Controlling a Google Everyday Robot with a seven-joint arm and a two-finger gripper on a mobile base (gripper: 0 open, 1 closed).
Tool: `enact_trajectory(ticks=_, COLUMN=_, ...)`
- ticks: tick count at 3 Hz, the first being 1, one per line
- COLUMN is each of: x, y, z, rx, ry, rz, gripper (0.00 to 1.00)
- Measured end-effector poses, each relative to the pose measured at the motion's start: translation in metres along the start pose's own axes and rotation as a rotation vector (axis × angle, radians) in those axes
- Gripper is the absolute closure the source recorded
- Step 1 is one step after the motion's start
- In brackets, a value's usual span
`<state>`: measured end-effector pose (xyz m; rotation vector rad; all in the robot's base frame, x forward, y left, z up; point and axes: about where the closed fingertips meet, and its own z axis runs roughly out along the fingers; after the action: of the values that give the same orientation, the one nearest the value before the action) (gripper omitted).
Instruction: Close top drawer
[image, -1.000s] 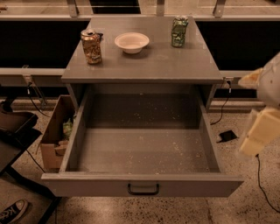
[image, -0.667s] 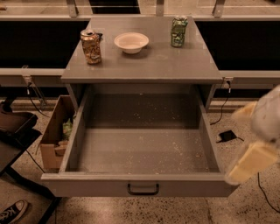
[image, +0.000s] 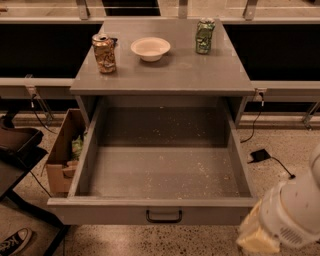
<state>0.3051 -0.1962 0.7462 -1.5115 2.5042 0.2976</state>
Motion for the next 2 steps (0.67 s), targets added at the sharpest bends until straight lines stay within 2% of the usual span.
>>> enact_trajectory(ticks=1, x=0.022, y=0.009, z=0.072, rx=-0.081, ry=0.050, rz=0.004, gripper=0.84)
enact_trajectory(ticks=2, x=0.017, y=-0.009, z=0.136, rx=-0.130, ry=0.044, rz=-0.019, gripper=1.00)
